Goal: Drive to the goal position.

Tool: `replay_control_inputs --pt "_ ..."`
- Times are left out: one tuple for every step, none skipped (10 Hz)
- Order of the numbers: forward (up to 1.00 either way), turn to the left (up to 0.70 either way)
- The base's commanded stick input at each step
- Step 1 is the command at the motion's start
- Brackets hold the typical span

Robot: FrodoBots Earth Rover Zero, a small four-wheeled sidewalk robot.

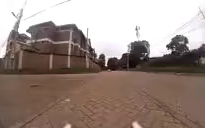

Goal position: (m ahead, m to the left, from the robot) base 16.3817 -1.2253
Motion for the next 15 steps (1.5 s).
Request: replay_control_inputs --pt "0.70 0.00" --pt "0.70 0.00" --pt "0.70 0.00" --pt "0.70 0.00" --pt "0.70 0.00" --pt "0.70 0.00" --pt "0.70 0.00" --pt "0.70 0.00" --pt "0.70 0.00" --pt "0.70 0.00" --pt "0.70 0.00" --pt "0.70 0.00" --pt "0.70 -0.05" --pt "0.70 -0.20" --pt "0.70 -0.34"
